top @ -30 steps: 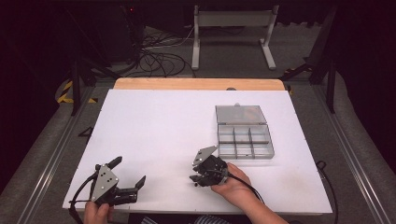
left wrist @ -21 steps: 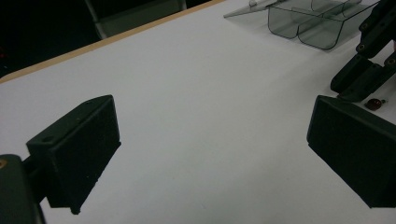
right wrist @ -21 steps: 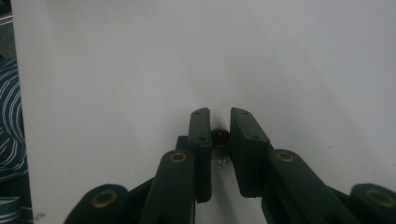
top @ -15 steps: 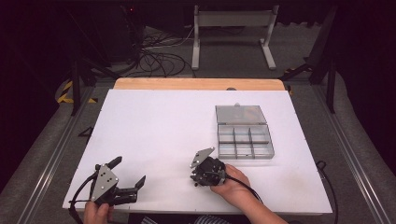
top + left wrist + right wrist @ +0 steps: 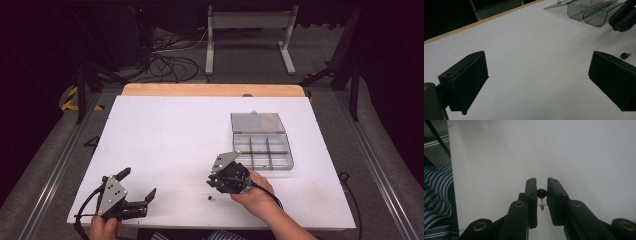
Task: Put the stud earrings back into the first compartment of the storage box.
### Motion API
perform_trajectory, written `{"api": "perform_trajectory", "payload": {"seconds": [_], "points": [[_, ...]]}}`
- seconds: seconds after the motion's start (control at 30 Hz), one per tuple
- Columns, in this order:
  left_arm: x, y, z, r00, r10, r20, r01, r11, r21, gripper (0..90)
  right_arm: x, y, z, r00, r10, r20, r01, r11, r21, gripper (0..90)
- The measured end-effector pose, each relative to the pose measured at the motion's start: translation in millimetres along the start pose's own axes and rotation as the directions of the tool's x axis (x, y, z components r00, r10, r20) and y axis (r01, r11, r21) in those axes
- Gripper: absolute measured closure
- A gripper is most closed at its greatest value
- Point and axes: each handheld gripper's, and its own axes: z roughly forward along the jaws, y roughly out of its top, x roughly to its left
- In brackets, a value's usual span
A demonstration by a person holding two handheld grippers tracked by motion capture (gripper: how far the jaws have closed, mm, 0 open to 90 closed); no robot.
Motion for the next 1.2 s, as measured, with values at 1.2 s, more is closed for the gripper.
{"api": "perform_trajectory", "payload": {"seconds": [1.2], "points": [[0.7, -0.1, -0.1, 1.0, -0.002, -0.001, 0.002, 1.0, 0.0, 3.0, -77.4, -9.6, -39.1, 0.9631, 0.223, 0.15, -0.209, 0.9722, -0.105, 79.3]]}}
